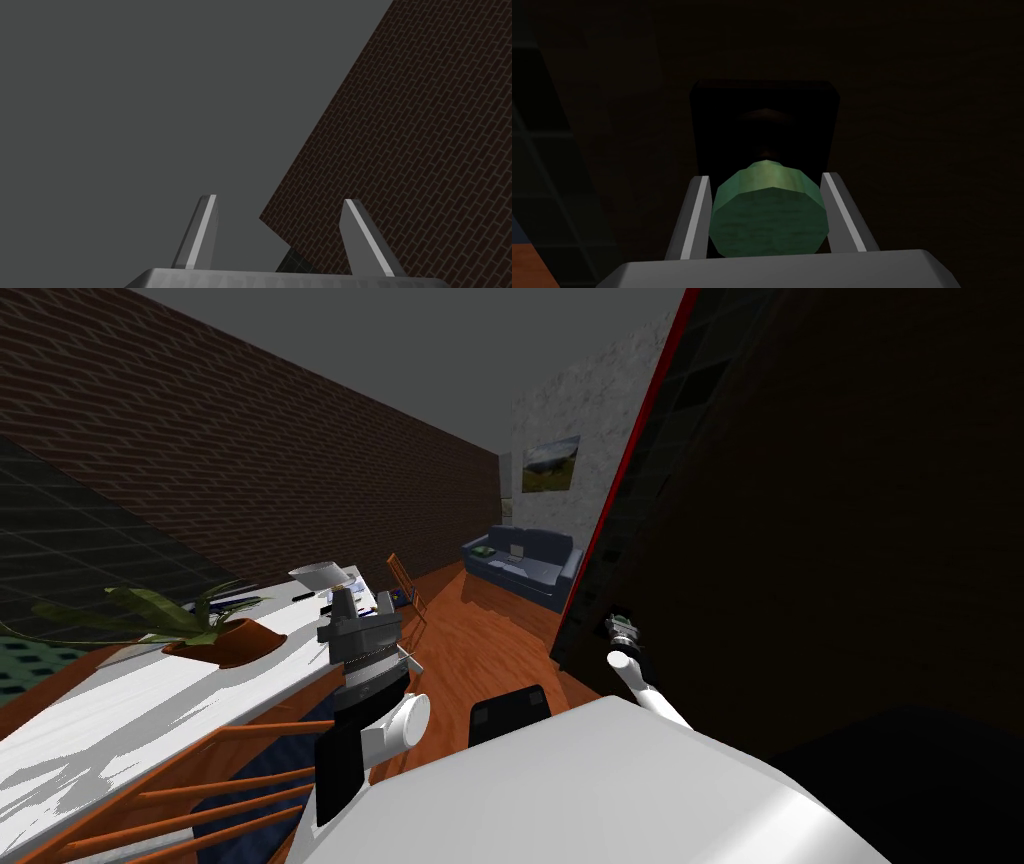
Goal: Pull the door open
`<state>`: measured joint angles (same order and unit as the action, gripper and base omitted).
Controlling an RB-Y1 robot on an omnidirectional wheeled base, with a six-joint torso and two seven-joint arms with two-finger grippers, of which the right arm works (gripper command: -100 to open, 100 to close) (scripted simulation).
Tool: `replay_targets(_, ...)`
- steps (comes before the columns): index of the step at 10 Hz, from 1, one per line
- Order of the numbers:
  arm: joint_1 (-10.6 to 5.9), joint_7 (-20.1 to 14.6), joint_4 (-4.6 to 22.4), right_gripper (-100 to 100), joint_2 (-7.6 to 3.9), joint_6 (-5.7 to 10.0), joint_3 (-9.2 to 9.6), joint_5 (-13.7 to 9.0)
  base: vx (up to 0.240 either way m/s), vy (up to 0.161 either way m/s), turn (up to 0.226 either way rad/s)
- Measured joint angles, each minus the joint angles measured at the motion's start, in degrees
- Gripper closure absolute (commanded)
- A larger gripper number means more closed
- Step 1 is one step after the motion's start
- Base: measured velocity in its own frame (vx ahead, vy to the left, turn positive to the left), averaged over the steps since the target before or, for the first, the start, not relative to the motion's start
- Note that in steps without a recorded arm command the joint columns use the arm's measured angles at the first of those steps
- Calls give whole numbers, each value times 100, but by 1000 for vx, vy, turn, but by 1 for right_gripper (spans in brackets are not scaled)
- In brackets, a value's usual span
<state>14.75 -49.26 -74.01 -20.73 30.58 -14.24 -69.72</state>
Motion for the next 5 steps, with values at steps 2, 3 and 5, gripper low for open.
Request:
replay_targets(2, -15, -26, -19, 100, -17, 1, 44, 24, -185, 4, 62)
replay_targets(3, -31, -61, -39, 100, -41, -4, 92, 49, -225, 42, 70)
replay_targets(5, -17, -77, -133, 100, -26, -75, 234, 95, -226, 21, 62)
